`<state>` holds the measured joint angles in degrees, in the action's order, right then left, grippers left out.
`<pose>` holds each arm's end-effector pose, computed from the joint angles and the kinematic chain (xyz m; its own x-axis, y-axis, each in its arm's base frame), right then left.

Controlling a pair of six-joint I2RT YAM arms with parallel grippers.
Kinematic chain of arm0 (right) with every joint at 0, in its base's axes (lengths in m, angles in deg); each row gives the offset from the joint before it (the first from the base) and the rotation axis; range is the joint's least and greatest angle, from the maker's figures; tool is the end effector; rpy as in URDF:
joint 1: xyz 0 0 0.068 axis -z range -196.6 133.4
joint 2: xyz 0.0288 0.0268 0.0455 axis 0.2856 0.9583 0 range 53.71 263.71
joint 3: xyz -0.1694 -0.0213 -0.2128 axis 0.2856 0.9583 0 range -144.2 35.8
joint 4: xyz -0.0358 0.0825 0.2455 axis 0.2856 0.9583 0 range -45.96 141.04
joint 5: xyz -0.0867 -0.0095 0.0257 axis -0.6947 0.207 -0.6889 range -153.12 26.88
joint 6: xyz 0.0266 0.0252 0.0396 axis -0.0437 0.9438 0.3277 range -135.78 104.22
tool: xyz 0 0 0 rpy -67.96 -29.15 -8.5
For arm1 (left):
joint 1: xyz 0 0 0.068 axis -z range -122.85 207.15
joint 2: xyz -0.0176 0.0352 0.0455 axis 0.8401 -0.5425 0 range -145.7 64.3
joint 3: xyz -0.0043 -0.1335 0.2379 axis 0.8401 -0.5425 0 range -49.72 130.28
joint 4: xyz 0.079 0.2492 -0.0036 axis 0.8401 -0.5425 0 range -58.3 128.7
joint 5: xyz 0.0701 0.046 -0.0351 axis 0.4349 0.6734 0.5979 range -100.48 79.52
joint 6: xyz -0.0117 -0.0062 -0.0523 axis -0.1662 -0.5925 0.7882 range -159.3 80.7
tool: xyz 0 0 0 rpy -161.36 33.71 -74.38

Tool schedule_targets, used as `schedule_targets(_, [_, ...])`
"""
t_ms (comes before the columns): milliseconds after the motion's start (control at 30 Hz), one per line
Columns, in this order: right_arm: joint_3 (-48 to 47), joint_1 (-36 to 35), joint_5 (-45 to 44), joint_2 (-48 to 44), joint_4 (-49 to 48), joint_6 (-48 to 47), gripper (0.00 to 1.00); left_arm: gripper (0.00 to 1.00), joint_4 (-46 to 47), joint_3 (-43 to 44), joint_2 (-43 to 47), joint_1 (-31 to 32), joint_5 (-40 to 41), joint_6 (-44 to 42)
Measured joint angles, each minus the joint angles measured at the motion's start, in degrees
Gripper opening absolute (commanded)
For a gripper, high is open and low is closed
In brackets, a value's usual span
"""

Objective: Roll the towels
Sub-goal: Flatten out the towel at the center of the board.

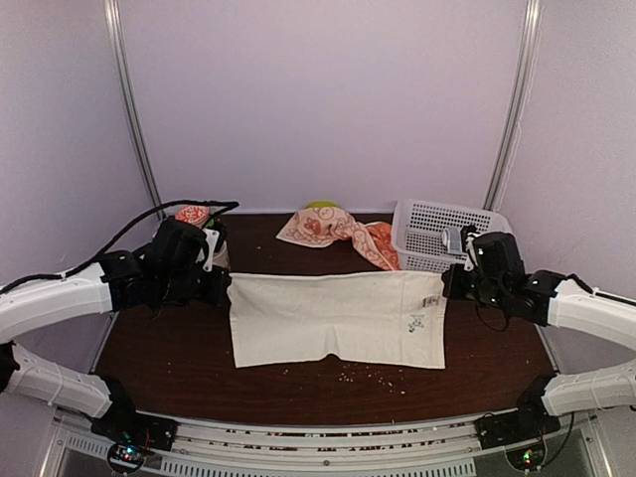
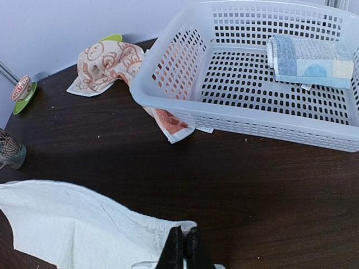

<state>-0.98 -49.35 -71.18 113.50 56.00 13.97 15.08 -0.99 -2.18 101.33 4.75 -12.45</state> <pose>0.1924 0.1179 0.2385 -0.6365 0.1748 -0.7512 -0.1419 0.9308 0.3368 0.1840 -0.1659 0.2664 -0.6628 0.0365 -0.7479 0.2599 0.9479 -0.1840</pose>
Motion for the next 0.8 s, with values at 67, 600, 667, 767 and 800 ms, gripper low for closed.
schedule_targets(67, [0.0, 0.1, 0.0, 1.6, -1.6, 0.0, 0.0, 0.0, 1.7, 0.0, -1.1, -0.3, 0.0, -0.2])
schedule_targets(600, [5.4, 0.3, 0.4, -6.2, -5.3, -1.4, 0.0, 0.0, 11.0, -10.9, 9.0, -0.3, -3.3, -0.4])
schedule_targets(667, [4.5, 0.3, 0.5, -7.8, -5.8, -2.4, 0.0, 0.0, 12.6, -11.1, 10.8, -0.3, -3.9, -0.6])
schedule_targets(767, [4.1, 0.3, 0.5, -7.4, -6.8, -3.0, 0.0, 0.0, 15.5, -12.8, 11.0, -0.3, -4.6, -0.6])
schedule_targets(800, [4.3, 0.3, 0.5, -6.9, -6.9, -3.0, 0.0, 0.0, 16.0, -13.6, 10.7, -0.3, -5.0, -0.5])
